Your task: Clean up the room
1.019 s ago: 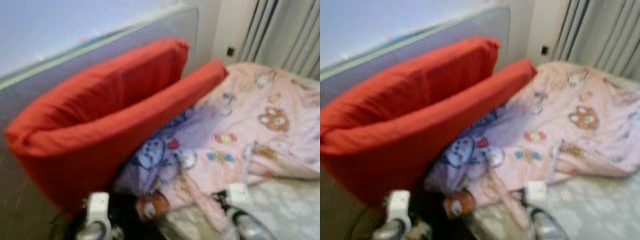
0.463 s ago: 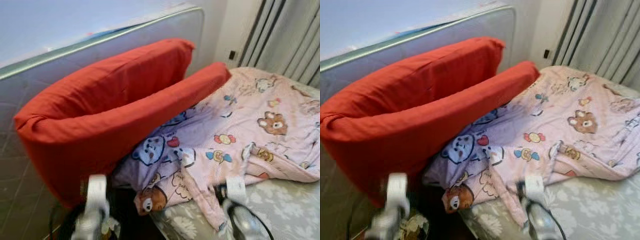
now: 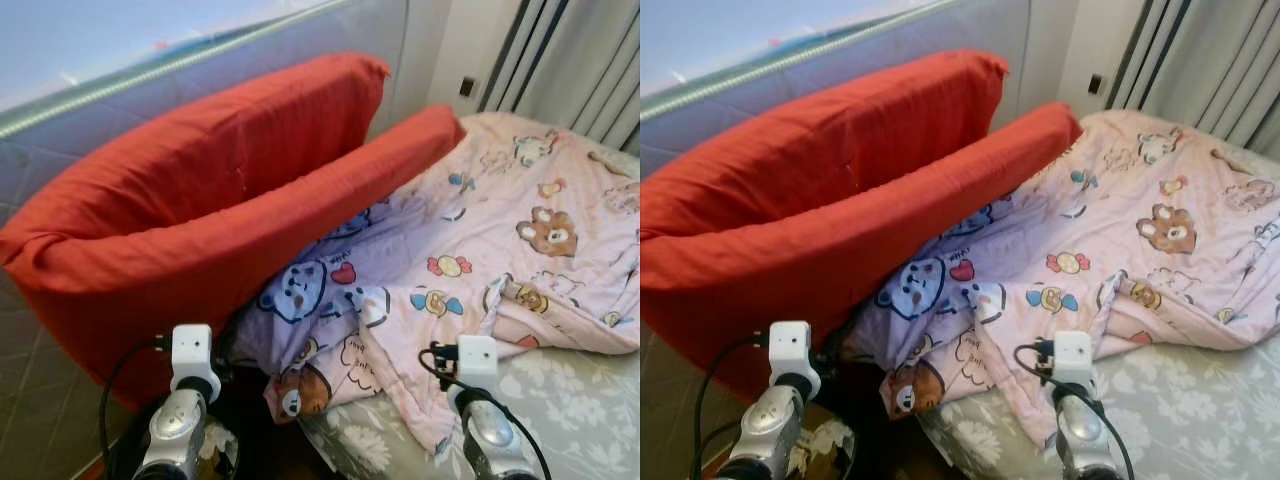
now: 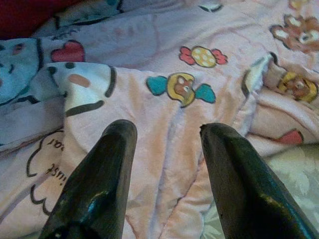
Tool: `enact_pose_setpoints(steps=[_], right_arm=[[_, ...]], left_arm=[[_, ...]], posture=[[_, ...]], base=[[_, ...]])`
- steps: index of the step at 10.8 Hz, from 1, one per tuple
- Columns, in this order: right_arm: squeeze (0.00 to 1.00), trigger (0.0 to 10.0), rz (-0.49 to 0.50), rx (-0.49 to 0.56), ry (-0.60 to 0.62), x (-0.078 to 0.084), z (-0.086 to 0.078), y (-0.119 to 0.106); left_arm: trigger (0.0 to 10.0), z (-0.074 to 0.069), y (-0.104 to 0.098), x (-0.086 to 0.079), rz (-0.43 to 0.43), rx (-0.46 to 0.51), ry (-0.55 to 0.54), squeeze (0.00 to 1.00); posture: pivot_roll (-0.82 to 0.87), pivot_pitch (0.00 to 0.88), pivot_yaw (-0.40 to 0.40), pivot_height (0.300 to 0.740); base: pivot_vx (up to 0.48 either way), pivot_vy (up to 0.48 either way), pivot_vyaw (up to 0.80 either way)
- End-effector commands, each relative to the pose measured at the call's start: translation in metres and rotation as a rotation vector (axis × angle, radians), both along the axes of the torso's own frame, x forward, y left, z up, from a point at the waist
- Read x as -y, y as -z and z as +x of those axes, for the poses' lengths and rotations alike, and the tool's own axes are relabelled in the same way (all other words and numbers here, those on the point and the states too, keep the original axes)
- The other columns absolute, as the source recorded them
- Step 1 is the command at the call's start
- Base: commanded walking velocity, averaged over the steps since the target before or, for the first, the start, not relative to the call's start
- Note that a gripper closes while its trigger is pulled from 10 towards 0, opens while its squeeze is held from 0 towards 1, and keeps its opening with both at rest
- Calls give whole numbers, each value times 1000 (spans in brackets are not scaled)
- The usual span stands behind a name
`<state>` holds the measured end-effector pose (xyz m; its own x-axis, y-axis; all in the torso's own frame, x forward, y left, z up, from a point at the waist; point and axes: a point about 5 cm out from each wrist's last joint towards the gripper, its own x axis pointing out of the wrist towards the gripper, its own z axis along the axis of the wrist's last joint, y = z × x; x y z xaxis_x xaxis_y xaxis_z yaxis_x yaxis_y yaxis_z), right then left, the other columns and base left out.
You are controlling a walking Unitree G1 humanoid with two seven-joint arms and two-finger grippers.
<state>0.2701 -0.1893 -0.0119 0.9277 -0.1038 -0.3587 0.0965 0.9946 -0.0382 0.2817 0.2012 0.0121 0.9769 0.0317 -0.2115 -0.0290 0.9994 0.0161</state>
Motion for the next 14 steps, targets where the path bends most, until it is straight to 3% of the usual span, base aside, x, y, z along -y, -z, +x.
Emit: enact_pose_setpoints(steps=[1,4,10,12,14], right_arm=[[0,10000,16,-17,28,4,-1,2],[0,10000,32,-31,-2,-1,-1,3],[0,10000,58,-66,-15,-11,-3,8],[0,10000,64,-65,-15,-12,-5,10],[0,10000,66,-58,-19,-12,-3,8]], left_arm=[[10000,-9,8,-2,-1,-25,9,0],[10000,-16,10,-3,-4,-20,17,0],[10000,-16,6,-13,-11,-3,-23,0],[10000,-15,5,-15,-21,-2,-33,0],[10000,-12,3,-12,-37,-4,-10,0]], posture=[[112,144,-13,715],[127,157,-13,665],[164,181,-11,665],[166,182,-8,635],[158,194,-3,635]], base=[[0,0,0],[0,0,0],[0,0,0],[0,0,0],[0,0,0]])
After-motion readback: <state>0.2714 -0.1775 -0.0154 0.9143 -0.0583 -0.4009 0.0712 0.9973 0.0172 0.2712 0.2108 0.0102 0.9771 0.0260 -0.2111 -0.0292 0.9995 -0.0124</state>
